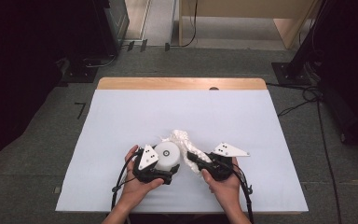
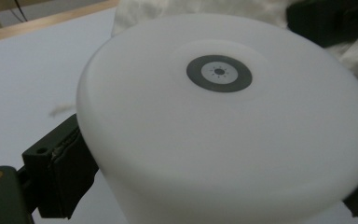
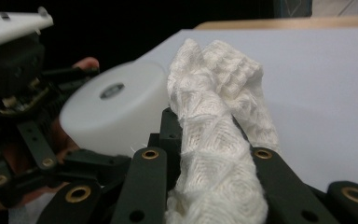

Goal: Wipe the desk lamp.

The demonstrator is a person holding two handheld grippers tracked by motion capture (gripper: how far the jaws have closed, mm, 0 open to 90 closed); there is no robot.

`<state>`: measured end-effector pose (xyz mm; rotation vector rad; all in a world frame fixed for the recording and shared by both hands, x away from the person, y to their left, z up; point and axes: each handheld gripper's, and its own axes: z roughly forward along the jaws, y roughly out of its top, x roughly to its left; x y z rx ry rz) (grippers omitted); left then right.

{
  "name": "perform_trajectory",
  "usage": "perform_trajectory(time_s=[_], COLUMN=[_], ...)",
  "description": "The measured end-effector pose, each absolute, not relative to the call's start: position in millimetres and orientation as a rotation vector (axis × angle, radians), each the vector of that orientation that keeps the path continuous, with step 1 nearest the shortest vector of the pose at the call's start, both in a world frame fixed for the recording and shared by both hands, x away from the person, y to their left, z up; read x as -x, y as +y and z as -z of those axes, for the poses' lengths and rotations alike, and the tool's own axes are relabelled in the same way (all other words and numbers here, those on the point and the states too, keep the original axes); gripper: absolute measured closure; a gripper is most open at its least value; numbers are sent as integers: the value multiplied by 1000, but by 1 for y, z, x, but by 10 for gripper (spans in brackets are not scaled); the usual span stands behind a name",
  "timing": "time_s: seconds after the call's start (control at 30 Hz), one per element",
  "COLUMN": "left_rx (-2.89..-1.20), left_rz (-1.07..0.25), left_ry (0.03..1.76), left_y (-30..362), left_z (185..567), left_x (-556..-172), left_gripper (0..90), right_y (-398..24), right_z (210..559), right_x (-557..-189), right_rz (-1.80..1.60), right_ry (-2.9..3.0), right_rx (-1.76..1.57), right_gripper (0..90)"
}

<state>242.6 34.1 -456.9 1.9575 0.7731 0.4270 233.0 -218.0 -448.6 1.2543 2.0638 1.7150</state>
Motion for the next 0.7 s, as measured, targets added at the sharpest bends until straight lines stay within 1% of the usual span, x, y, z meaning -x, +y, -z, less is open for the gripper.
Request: perform_trajectory(time_s=[0.07,0.13,0.23,0.37,0.57,0.7], left_rx=[-1950,-1934,-1940,-1942,-1941,-1943], left_rz=[-450,-461,-463,-458,-446,-447], left_ry=[776,768,759,744,732,732], left_y=[34,34,35,36,37,37], left_z=[455,454,454,455,455,455], left_x=[-239,-237,-238,-239,-240,-240], left_gripper=[31,72,81,84,84,84], right_y=[-219,-216,-208,-203,-198,-198], right_z=[441,436,437,454,488,491], right_x=[-229,-226,-225,-231,-241,-241], right_rz=[-1747,-1765,-1762,-1716,-1594,-1579], right_ry=[2038,2040,2087,2138,2254,2268], right_rx=[-1221,-1175,-1132,-1181,-1305,-1321], right_gripper=[765,765,765,767,767,767])
